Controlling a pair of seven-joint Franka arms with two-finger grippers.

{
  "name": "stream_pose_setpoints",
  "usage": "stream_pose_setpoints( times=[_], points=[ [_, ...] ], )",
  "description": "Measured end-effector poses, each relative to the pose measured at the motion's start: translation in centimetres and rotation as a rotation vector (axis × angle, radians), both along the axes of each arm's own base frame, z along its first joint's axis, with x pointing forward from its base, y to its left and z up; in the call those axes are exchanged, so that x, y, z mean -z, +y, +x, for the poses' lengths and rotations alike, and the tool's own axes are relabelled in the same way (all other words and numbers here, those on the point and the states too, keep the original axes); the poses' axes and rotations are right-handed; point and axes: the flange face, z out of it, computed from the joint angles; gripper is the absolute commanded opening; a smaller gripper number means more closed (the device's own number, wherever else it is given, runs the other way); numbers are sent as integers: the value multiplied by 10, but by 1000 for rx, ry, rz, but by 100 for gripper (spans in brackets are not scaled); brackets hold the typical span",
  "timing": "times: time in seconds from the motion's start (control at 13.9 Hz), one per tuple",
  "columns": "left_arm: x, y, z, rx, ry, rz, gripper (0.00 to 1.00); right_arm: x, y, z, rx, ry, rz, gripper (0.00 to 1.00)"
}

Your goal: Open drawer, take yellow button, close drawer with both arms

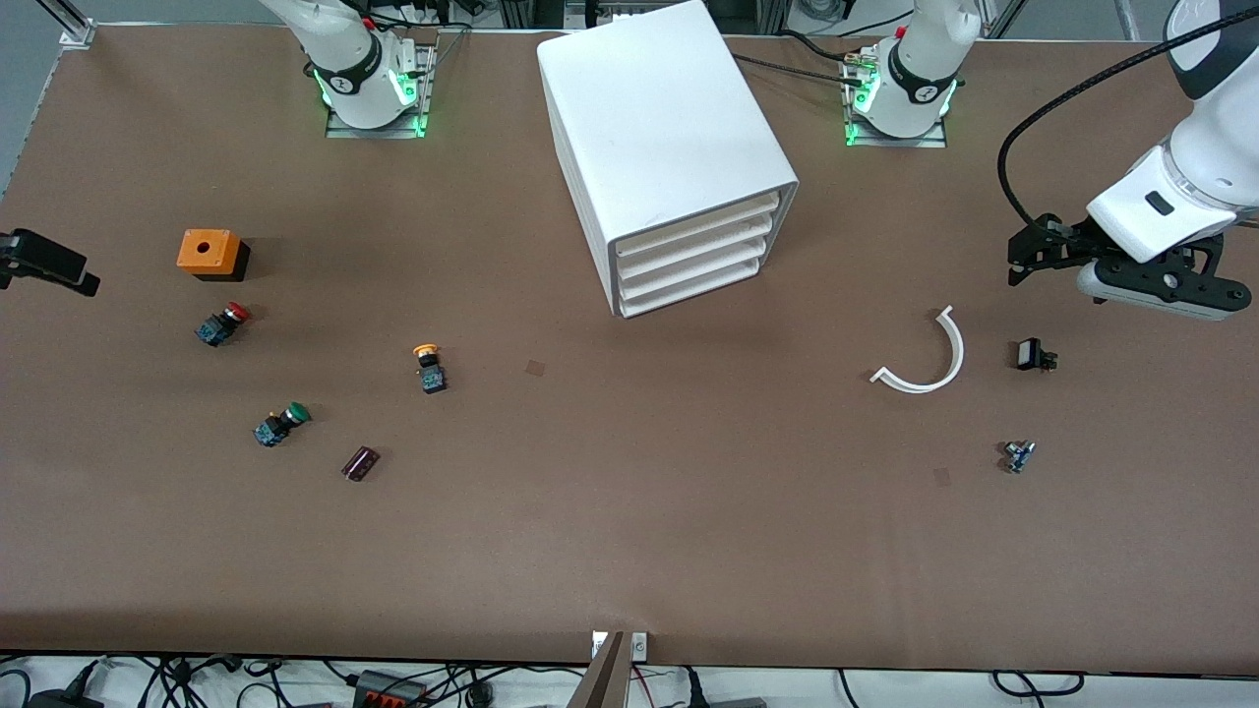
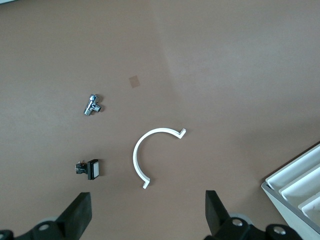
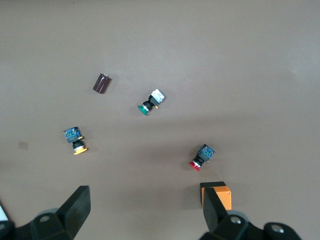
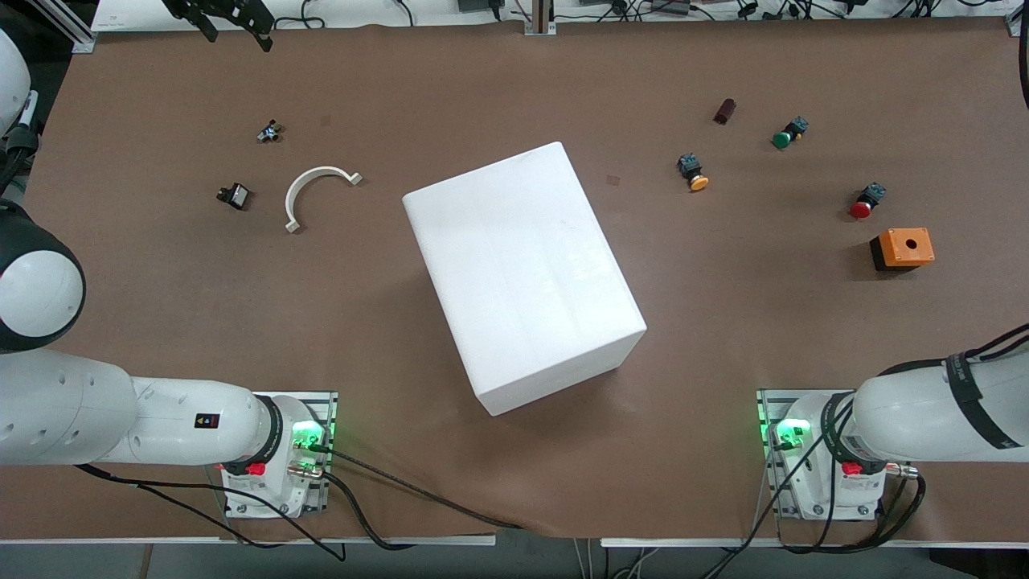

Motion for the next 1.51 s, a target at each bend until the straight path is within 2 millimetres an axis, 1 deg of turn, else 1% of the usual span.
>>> stream_pose_setpoints(
  times=[0.14,0.36,1.51],
  points=[
    [1,0,0,2,1,0,100,1,3,-14,-8,-2,-9,100],
    [1,-1,0,5,2,1,100,1,8,-22,-24,2,-9,100],
    [1,-2,-3,20,18,2,100,5,8,-23,-27,17,-9,100]
  ],
)
